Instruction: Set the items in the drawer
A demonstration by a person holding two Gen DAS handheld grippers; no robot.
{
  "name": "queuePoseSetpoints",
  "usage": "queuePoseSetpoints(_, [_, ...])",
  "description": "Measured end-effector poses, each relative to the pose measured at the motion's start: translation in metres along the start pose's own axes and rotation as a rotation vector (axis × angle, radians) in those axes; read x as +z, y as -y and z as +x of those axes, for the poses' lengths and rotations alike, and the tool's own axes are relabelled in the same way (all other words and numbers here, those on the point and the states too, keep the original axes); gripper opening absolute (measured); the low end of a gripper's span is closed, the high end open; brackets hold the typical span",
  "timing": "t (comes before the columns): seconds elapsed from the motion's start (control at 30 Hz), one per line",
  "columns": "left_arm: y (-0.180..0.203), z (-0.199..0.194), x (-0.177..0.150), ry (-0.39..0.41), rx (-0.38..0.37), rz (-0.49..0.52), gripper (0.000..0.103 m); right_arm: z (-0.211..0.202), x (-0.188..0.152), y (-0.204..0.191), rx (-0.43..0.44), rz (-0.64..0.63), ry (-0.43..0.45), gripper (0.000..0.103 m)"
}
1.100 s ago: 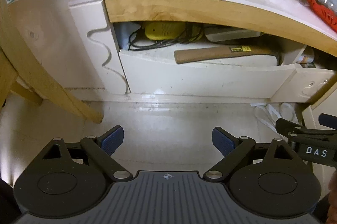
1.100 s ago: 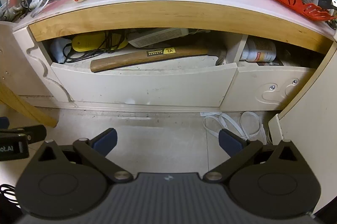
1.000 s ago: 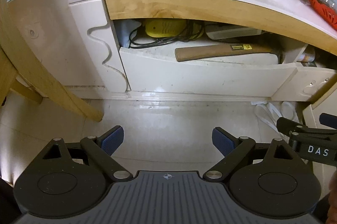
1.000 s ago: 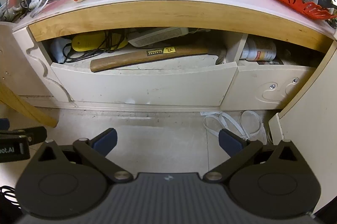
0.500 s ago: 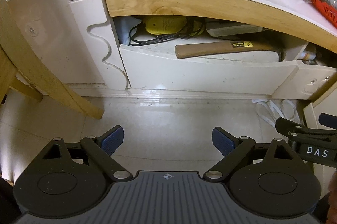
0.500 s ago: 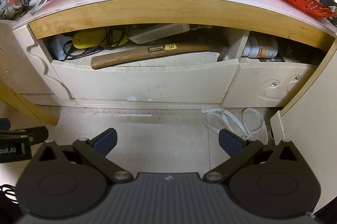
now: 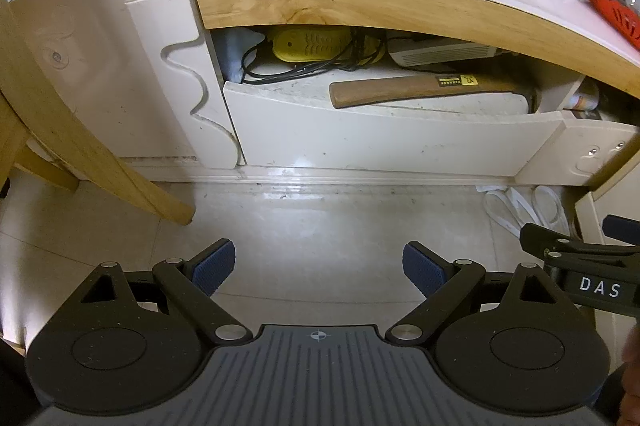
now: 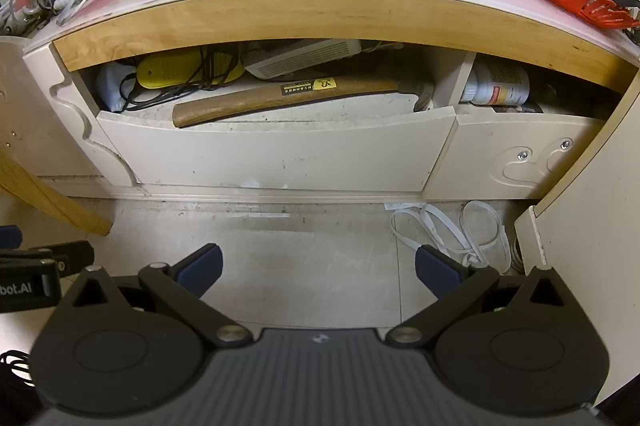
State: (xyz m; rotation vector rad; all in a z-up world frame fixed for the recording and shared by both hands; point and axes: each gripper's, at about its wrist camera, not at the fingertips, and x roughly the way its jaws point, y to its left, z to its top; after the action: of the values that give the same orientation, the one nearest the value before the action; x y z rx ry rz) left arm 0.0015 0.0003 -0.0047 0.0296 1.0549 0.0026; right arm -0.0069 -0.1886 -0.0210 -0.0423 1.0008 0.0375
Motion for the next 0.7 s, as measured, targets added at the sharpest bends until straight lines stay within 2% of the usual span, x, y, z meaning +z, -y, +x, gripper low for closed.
queuePoseSetpoints(0.7, [-0.0005,0.0037,0.0003,0.007,0.012,0.007,0.093,0.0047,0.0029,0.0031,-0.002,0.012,-0.012,0.103])
